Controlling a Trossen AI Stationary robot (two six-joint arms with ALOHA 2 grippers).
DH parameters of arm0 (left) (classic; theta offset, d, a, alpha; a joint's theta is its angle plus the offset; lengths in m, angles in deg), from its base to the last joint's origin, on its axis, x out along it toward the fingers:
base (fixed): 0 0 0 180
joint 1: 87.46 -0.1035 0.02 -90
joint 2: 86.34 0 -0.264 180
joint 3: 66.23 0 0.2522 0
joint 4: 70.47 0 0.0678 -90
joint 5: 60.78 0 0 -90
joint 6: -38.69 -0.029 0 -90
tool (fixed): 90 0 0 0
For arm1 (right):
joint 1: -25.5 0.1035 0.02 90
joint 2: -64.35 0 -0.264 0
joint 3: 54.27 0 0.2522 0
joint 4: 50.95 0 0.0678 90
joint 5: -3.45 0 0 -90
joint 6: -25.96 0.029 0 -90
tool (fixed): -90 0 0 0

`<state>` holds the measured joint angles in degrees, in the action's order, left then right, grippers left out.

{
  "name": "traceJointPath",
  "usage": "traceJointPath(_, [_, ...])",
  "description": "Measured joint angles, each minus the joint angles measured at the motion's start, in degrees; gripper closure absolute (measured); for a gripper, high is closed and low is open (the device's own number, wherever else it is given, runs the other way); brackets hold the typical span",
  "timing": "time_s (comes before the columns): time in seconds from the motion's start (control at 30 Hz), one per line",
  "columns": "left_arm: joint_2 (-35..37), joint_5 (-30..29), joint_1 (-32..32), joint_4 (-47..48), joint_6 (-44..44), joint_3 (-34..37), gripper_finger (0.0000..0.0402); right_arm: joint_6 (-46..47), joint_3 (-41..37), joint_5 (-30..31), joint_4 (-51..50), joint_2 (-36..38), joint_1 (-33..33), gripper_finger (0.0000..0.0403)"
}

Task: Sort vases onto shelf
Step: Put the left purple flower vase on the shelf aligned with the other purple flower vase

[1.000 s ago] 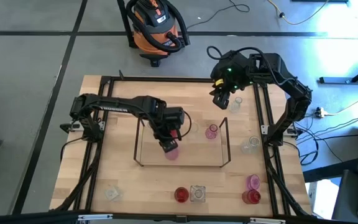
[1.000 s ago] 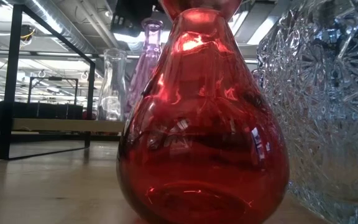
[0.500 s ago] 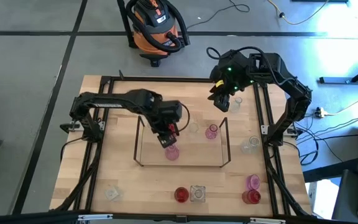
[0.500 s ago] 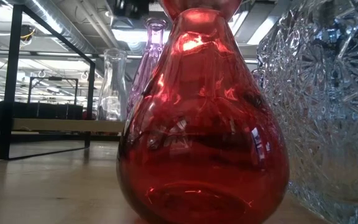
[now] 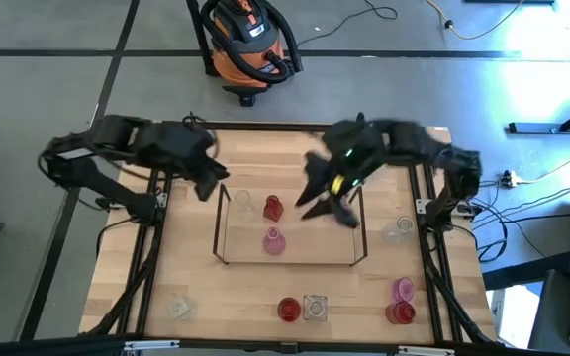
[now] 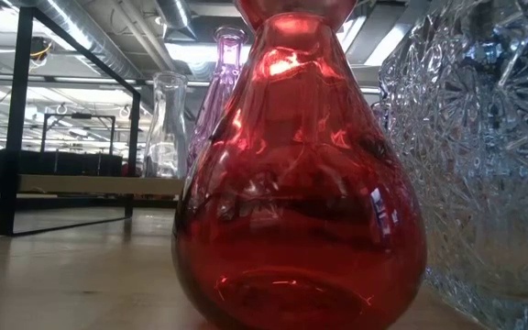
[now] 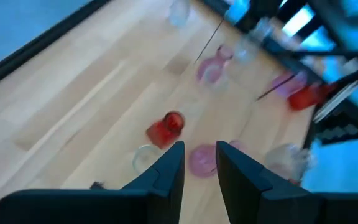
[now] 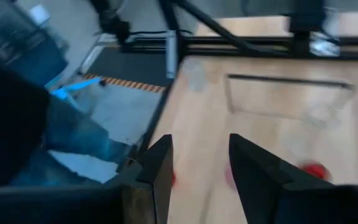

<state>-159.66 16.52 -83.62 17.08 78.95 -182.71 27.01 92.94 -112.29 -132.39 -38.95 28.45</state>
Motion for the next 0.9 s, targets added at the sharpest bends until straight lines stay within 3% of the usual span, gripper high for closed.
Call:
traceJointPath(0.07, [3.3,-0.2,0.9,-3.3,0.2,3.5,0.0316,-0.1,0.0,-1.6,2.0,-2.2,0.7,0.0270])
traceJointPath(0.17, [7.1,-0.4,2.3,-8.6,0.8,8.9,0.0316,0.2,0.0,-9.2,5.6,-5.4,-0.2,0.0292])
traceJointPath(0.33, [9.7,0.0,4.8,-13.8,3.6,16.8,0.0316,1.8,0.0,-16.0,8.9,-8.8,-2.0,0.0362])
traceJointPath(0.47, [9.7,0.2,6.8,-14.5,4.6,20.7,0.0316,1.1,0.0,-13.7,5.4,-9.7,-2.8,0.0397])
traceJointPath(0.73, [10.8,-1.3,8.7,-14.9,4.6,25.7,0.0316,-1.5,-0.1,-4.0,1.4,-12.7,-2.1,0.0370])
traceJointPath(0.9, [15.8,-5.2,10.0,-16.9,2.7,25.9,0.0316,-1.4,0.0,-5.8,2.3,-15.5,-1.7,0.0391])
